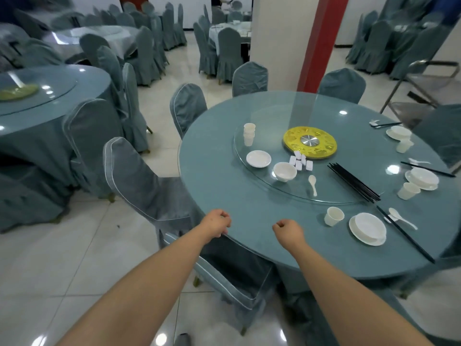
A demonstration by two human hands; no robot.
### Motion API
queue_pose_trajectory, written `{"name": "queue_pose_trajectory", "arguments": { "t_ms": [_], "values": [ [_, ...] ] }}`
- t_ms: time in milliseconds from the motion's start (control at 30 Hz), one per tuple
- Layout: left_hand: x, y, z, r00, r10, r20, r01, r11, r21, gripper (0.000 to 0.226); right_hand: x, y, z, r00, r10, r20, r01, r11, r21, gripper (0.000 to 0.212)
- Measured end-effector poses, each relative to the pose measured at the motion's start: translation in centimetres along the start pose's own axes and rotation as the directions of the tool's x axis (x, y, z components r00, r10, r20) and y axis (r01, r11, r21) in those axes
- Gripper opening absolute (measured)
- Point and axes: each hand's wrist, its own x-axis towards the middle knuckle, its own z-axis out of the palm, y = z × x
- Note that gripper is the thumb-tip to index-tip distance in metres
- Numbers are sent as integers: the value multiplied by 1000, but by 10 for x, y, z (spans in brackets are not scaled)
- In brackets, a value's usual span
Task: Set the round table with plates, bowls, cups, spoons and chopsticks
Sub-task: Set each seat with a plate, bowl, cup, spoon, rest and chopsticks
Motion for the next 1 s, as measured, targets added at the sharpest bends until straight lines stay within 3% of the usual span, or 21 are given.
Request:
{"name": "queue_pose_trajectory", "arguments": {
  "t_ms": [133, 333, 433, 800, 1000],
  "values": [
    [19, -18, -41, 999, 22, 31, -22, 1000, -3, 13, 4, -39, 33, 999, 40, -19, -39, 997, 71, 20],
    [53, -45, -113, 990, 52, 129, -60, 996, 60, 8, 3, -91, 91, 976, 200, -84, -180, 963, 203, 32],
    [74, -56, -135, 980, 52, 193, -74, 992, 105, 9, 0, -109, 109, 962, 258, -88, -232, 946, 226, 26],
    [130, -23, -153, 945, 99, 312, -167, 965, 200, 9, 35, -130, 110, 923, 353, -150, -313, 919, 239, 37],
    [165, 2, -178, 952, 93, 291, -163, 961, 224, 10, 79, -152, 110, 924, 356, -141, -303, 904, 301, 22]
  ]
}}
